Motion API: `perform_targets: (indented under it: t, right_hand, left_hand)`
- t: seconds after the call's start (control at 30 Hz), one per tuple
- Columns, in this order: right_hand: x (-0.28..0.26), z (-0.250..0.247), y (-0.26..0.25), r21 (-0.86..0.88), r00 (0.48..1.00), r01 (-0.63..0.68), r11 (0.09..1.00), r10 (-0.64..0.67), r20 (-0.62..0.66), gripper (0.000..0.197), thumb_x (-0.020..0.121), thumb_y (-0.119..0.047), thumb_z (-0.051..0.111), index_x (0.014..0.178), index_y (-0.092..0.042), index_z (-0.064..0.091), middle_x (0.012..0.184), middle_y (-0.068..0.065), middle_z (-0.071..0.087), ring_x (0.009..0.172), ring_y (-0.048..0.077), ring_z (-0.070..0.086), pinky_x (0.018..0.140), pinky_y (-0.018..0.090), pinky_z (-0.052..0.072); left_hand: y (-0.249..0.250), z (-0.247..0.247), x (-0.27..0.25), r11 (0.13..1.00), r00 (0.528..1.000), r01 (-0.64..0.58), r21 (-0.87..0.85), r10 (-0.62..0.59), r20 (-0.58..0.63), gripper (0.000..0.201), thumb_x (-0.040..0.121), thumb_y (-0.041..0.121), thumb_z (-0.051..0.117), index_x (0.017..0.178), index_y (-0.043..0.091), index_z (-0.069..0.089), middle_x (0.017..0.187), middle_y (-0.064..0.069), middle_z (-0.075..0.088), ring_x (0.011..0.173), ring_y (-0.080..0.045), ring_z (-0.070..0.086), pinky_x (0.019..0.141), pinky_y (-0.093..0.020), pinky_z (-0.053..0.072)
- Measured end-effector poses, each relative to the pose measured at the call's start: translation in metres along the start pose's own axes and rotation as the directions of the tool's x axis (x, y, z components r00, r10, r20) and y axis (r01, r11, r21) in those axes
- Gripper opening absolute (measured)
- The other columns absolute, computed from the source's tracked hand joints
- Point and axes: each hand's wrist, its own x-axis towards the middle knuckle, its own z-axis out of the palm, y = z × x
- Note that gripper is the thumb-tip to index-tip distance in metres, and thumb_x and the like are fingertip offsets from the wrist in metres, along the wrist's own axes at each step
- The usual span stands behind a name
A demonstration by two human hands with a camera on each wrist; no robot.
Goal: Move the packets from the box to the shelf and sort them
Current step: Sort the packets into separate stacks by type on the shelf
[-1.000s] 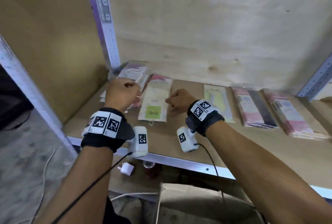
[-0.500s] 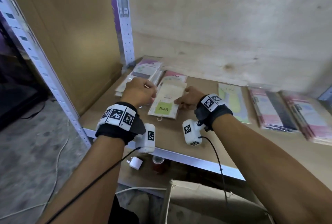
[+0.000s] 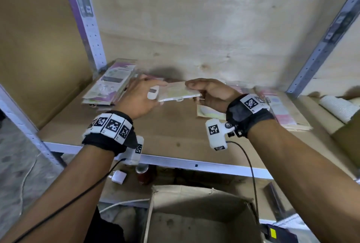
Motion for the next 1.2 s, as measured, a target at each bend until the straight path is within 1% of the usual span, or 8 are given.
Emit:
perform_targets:
  t: [0.13, 0.37, 0.47, 0.63, 0.83, 0.97, 1.07, 1.2]
  right_hand:
    - [-0.018, -0.018, -0.006, 0.084, 0.999, 0.001, 0.996, -0.006, 0.052, 0.013, 0.098, -0.012, 0.058, 0.107, -0.004, 0.064, 0.093, 0.015, 0.073, 0.074, 0.02, 0.074, 0.057, 0.02, 0.056]
    - [-0.047, -0.049, -0.006, -0.022, 0.998, 0.067, 0.997, -0.067, -0.001, 0.008, 0.098, -0.014, 0.052, 0.097, -0.012, 0.06, 0.074, 0.006, 0.064, 0.059, 0.017, 0.055, 0.057, 0.026, 0.038]
    - [-0.055, -0.062, 0.009, -0.323, 0.995, 0.083, 0.943, -0.097, -0.028, 0.013, 0.092, -0.017, 0.067, 0.099, -0.006, 0.067, 0.06, -0.002, 0.043, 0.053, 0.011, 0.036, 0.047, 0.024, 0.028]
    - [-0.056, -0.076, 0.039, -0.354, 0.998, 0.06, 0.933, -0.065, 0.0, 0.05, 0.086, -0.025, 0.076, 0.115, 0.013, 0.058, 0.103, 0.028, 0.065, 0.085, 0.031, 0.065, 0.079, 0.038, 0.051]
    - [-0.058, -0.094, 0.068, -0.125, 0.994, 0.066, 0.99, -0.054, 0.092, 0.036, 0.092, -0.016, 0.07, 0.126, -0.006, 0.065, 0.124, 0.013, 0.07, 0.117, 0.03, 0.065, 0.096, 0.034, 0.055]
    - [-0.057, -0.103, 0.07, -0.17, 0.99, 0.057, 0.984, -0.033, 0.139, 0.018, 0.089, -0.019, 0.074, 0.103, -0.007, 0.072, 0.115, 0.011, 0.072, 0.107, 0.026, 0.068, 0.091, 0.029, 0.051]
    - [-0.051, -0.104, 0.069, -0.23, 0.988, 0.074, 0.97, -0.039, 0.149, 0.02, 0.087, -0.022, 0.075, 0.088, -0.007, 0.062, 0.096, 0.01, 0.054, 0.093, 0.022, 0.052, 0.093, 0.027, 0.033]
    - [-0.046, -0.105, 0.066, -0.373, 0.98, 0.055, 0.926, 0.022, 0.199, 0.014, 0.087, -0.023, 0.076, 0.097, -0.015, 0.071, 0.074, 0.0, 0.058, 0.053, 0.01, 0.048, 0.054, 0.014, 0.039]
  left_hand:
    - [0.023, 0.011, 0.006, 0.984, 0.989, -0.113, -0.14, 0.098, -0.107, 0.023, 0.088, 0.025, 0.074, 0.111, 0.022, 0.075, 0.105, -0.004, 0.064, 0.071, -0.012, 0.057, 0.072, -0.034, 0.046]
    - [0.041, 0.03, 0.015, 0.907, 0.99, -0.105, -0.409, 0.056, -0.13, 0.031, 0.091, 0.039, 0.067, 0.107, 0.015, 0.076, 0.102, 0.002, 0.078, 0.094, -0.02, 0.073, 0.086, -0.048, 0.057]
    - [0.042, 0.042, 0.016, 0.816, 0.999, -0.015, -0.577, -0.004, -0.032, 0.032, 0.091, 0.035, 0.07, 0.105, 0.007, 0.074, 0.099, -0.012, 0.077, 0.077, -0.028, 0.07, 0.071, -0.045, 0.059]
    - [0.052, 0.068, 0.013, 0.67, 0.979, 0.195, -0.716, -0.084, 0.188, 0.019, 0.093, 0.02, 0.069, 0.11, 0.013, 0.074, 0.099, 0.0, 0.079, 0.076, -0.022, 0.07, 0.059, -0.023, 0.057]
    - [0.05, 0.075, 0.03, 0.612, 0.951, 0.299, -0.732, -0.251, 0.179, 0.043, 0.088, 0.034, 0.074, 0.121, 0.01, 0.064, 0.109, -0.006, 0.072, 0.078, -0.014, 0.07, 0.069, -0.023, 0.059]
    - [0.045, 0.076, 0.042, 0.561, 0.942, 0.295, -0.773, -0.308, 0.136, 0.044, 0.088, 0.041, 0.073, 0.117, 0.01, 0.067, 0.11, -0.009, 0.075, 0.082, -0.015, 0.074, 0.066, -0.029, 0.06]
    - [0.042, 0.079, 0.044, 0.628, 0.942, 0.304, -0.716, -0.309, 0.129, 0.041, 0.088, 0.048, 0.07, 0.112, 0.015, 0.074, 0.106, -0.004, 0.077, 0.1, -0.024, 0.073, 0.089, -0.046, 0.057]
    - [0.039, 0.081, 0.047, 0.6, 0.931, 0.31, -0.737, -0.349, 0.107, 0.035, 0.089, 0.041, 0.071, 0.108, 0.012, 0.077, 0.103, -0.001, 0.078, 0.103, -0.022, 0.073, 0.086, -0.032, 0.053]
